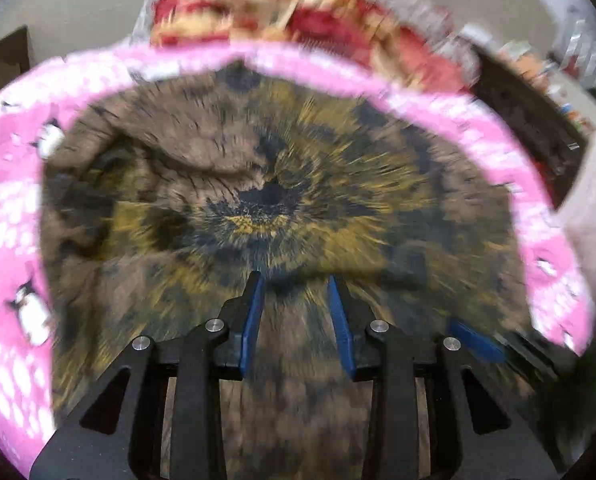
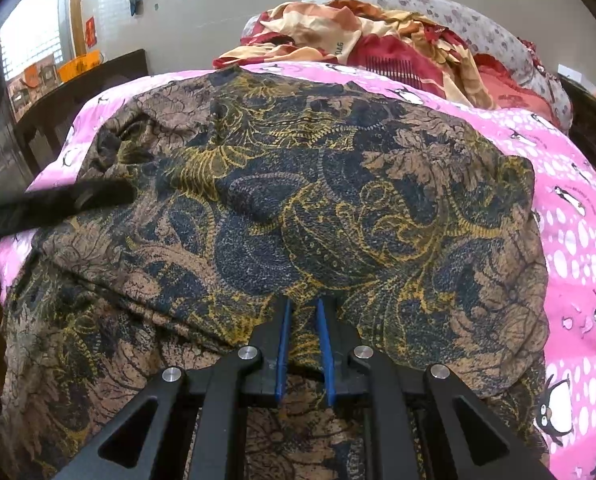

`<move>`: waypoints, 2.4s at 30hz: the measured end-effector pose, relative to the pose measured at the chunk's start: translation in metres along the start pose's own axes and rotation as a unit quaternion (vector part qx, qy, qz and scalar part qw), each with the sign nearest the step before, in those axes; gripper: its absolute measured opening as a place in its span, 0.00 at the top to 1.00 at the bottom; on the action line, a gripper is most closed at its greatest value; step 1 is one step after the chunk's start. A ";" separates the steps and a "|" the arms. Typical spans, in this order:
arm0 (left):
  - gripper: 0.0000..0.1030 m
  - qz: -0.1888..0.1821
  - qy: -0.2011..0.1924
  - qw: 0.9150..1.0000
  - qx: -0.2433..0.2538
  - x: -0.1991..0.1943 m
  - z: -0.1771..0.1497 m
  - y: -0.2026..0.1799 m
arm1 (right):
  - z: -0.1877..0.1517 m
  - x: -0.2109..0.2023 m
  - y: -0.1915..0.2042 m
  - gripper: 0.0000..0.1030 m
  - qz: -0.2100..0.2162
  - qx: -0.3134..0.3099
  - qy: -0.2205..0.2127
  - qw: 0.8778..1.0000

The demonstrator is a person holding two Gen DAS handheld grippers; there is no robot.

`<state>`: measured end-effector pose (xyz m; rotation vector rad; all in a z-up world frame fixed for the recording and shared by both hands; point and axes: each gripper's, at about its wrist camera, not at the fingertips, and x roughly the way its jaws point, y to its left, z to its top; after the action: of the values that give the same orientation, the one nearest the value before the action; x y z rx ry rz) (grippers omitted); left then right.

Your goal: Fold small clothes

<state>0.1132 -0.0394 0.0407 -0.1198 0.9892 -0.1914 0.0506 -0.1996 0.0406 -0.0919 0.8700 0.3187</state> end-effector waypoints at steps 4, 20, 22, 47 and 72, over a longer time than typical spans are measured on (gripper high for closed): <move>0.67 0.012 0.014 1.000 0.010 0.012 0.006 -0.005 | 0.000 0.000 -0.001 0.88 0.002 0.001 -0.001 1.000; 0.40 -0.038 0.066 0.996 0.035 -0.126 -0.181 0.090 | -0.085 -0.106 -0.043 0.84 0.035 0.009 0.095 0.995; 0.40 -0.032 0.069 0.996 0.051 -0.139 -0.209 0.096 | -0.115 -0.123 -0.045 0.83 0.036 -0.010 0.106 0.994; 0.34 -0.212 0.104 0.972 0.011 -0.180 -0.286 0.116 | -0.234 -0.246 -0.107 0.75 0.082 0.163 0.026 0.983; 0.73 -0.211 0.079 0.973 -0.047 -0.173 -0.292 0.124 | -0.233 -0.198 -0.115 0.77 0.266 0.171 0.018 0.949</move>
<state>-0.2113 0.1147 -0.0004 -0.4079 1.1229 -0.5512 -0.2041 -0.4038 0.0366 0.4694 0.9665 0.6653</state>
